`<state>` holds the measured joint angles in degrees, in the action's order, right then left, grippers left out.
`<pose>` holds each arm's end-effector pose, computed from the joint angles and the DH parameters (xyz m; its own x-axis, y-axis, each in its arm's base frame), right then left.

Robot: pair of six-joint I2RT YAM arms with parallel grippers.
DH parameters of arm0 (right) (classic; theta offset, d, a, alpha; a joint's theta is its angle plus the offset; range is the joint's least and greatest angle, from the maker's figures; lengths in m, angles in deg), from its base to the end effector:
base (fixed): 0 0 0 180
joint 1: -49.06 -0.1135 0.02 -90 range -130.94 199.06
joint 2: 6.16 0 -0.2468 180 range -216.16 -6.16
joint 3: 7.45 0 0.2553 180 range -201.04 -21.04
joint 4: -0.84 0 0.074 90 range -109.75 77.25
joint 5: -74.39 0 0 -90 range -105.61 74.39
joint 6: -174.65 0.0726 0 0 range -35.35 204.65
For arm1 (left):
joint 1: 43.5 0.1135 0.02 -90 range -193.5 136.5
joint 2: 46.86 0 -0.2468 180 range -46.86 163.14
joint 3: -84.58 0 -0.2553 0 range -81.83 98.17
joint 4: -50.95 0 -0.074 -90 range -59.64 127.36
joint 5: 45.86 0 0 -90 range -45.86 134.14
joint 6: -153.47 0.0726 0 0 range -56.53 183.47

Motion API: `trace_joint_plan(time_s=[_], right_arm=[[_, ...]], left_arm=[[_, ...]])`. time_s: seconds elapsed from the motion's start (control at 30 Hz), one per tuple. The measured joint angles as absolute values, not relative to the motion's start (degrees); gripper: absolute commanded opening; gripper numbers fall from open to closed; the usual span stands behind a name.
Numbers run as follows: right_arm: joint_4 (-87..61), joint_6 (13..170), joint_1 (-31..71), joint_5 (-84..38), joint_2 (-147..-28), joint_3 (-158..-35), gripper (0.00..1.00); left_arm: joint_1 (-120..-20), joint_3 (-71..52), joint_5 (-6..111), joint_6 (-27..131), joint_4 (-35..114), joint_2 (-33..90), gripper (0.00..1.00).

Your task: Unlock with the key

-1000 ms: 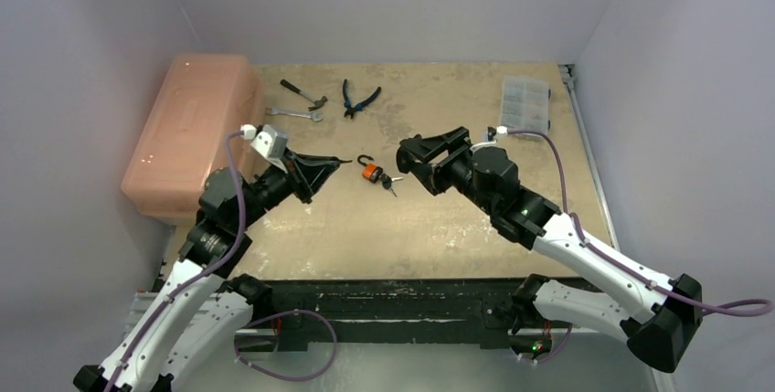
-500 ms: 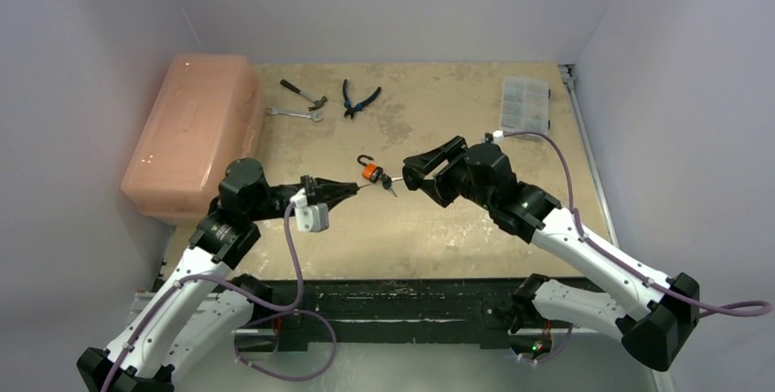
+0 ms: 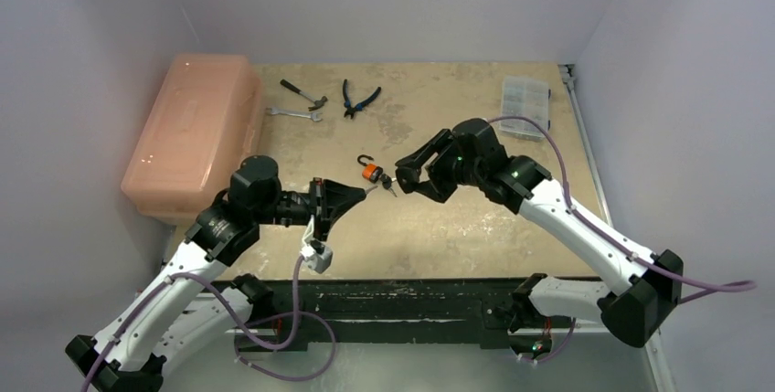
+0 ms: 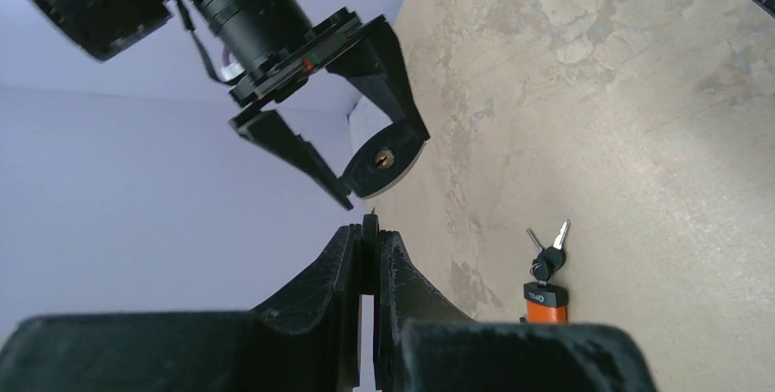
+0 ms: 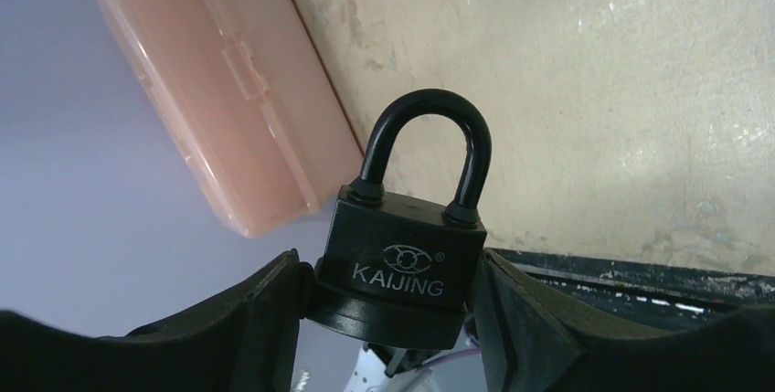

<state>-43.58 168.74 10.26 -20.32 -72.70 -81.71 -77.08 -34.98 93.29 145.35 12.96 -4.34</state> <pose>0.2239 0.1877 0.2867 -0.7202 0.6930 -0.0337 0.3937 0.4482 0.8026 0.1322 -0.1537 0.3172 0.9037 0.1772 -0.3896 0.4177 -0.1664 0.8932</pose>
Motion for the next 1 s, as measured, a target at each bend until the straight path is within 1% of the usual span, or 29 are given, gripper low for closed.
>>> trace_joint_plan(time_s=[0.2, 0.47, 0.73, 1.0], right_arm=[[-49.7, 166.2, 10.2, -21.9, -79.9, -91.0, 0.00], [-56.5, 164.5, 9.1, -22.1, -84.6, -94.9, 0.00], [-60.1, 162.4, 7.3, -22.0, -90.3, -98.7, 0.00], [-62.6, 160.6, 6.2, -21.0, -92.2, -100.6, 0.00]], left_arm=[[-81.6, -35.2, 86.4, 153.4, 9.7, -5.0, 0.00], [-85.1, -40.2, 79.5, 158.8, 9.9, -8.6, 0.00], [-90.6, -40.5, 75.3, 161.5, 10.3, -6.0, 0.00], [-94.7, -41.1, 70.9, 163.8, 12.0, -4.2, 0.00]])
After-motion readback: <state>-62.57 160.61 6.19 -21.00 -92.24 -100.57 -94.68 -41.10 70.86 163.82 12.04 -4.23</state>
